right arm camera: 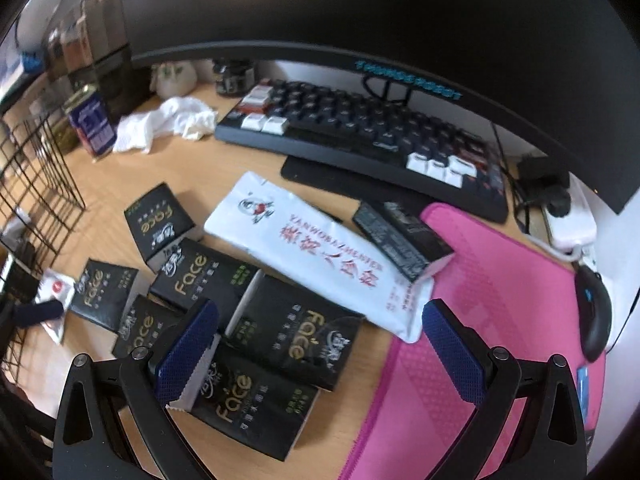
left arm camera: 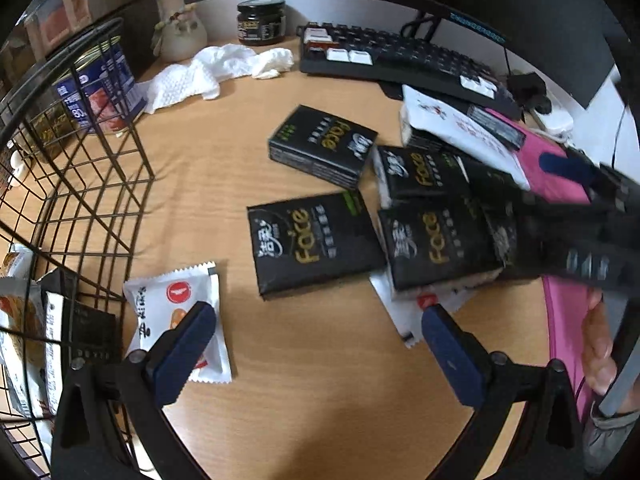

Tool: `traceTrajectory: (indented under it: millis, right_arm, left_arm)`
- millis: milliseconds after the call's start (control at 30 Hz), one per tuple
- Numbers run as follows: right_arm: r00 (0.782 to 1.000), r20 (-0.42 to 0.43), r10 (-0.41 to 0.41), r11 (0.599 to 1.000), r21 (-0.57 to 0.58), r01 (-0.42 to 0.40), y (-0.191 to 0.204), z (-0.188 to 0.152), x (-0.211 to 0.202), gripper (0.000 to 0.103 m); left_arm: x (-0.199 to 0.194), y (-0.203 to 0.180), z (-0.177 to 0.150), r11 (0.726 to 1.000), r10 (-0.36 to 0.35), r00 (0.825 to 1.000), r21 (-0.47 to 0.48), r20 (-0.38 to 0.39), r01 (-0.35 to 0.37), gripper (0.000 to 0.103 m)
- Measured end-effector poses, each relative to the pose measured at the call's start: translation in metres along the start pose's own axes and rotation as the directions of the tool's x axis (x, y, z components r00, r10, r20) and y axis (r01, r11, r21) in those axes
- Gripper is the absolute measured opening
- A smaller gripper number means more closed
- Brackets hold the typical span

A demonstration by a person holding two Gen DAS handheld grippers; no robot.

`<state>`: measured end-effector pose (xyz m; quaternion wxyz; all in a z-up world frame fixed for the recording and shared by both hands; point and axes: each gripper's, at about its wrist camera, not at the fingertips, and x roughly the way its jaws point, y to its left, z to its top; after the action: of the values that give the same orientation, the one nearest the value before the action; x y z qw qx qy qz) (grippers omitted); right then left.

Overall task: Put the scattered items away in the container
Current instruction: 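Move both grippers back toward the remaining Face packs on the desk, then grasp a black Face tissue pack with the right gripper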

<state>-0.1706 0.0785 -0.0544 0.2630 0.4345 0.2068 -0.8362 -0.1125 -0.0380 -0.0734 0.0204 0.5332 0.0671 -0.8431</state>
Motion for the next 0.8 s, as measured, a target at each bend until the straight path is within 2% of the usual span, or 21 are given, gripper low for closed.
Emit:
traceTrajectory:
  millis: [133, 233, 300, 400, 467, 567, 700, 800]
  right_arm:
    - [1.000, -0.010, 0.019, 0.998, -0.058, -0.020, 0.012, -0.014, -0.006, 0.103]
    - [1.000, -0.023, 0.021, 0.997, -0.070, -0.022, 0.018, -0.028, -0.012, 0.097]
    - [0.998, -0.036, 0.043, 0.998, -0.049, -0.045, 0.015, -0.035, -0.015, 0.096]
    - [0.990, -0.068, 0.119, 0.993, 0.000, -0.120, 0.008, -0.046, -0.017, 0.086]
    - [0.985, -0.089, 0.147, 0.989, 0.001, -0.147, 0.007, -0.053, -0.016, 0.083]
    - [0.987, -0.078, 0.139, 0.990, 0.000, -0.139, 0.003, -0.056, -0.021, 0.083]
    - [0.991, -0.046, 0.130, 0.988, 0.085, -0.125, -0.023, -0.050, -0.027, 0.083]
    - [0.990, -0.055, 0.133, 0.985, 0.114, -0.126, -0.033, -0.049, -0.025, 0.083]
  left_arm:
    - [0.001, 0.002, -0.001, 1.000, -0.014, 1.000, 0.002, -0.006, 0.014, 0.102]
    - [0.000, 0.001, -0.003, 1.000, -0.009, 1.000, 0.012, -0.006, 0.009, 0.102]
    - [-0.001, 0.002, -0.005, 1.000, -0.018, 1.000, 0.011, -0.005, 0.018, 0.103]
    - [-0.002, -0.002, -0.007, 1.000, 0.011, 1.000, 0.027, -0.005, -0.011, 0.103]
    - [-0.002, -0.002, -0.007, 1.000, 0.019, 1.000, 0.019, -0.006, -0.019, 0.103]
    - [-0.004, -0.003, -0.009, 1.000, -0.001, 1.000, 0.008, -0.006, 0.001, 0.103]
    - [-0.005, -0.006, -0.010, 1.000, 0.006, 1.000, 0.022, -0.005, -0.006, 0.103]
    - [-0.004, -0.008, -0.010, 1.000, -0.004, 1.000, 0.027, -0.012, 0.005, 0.103]
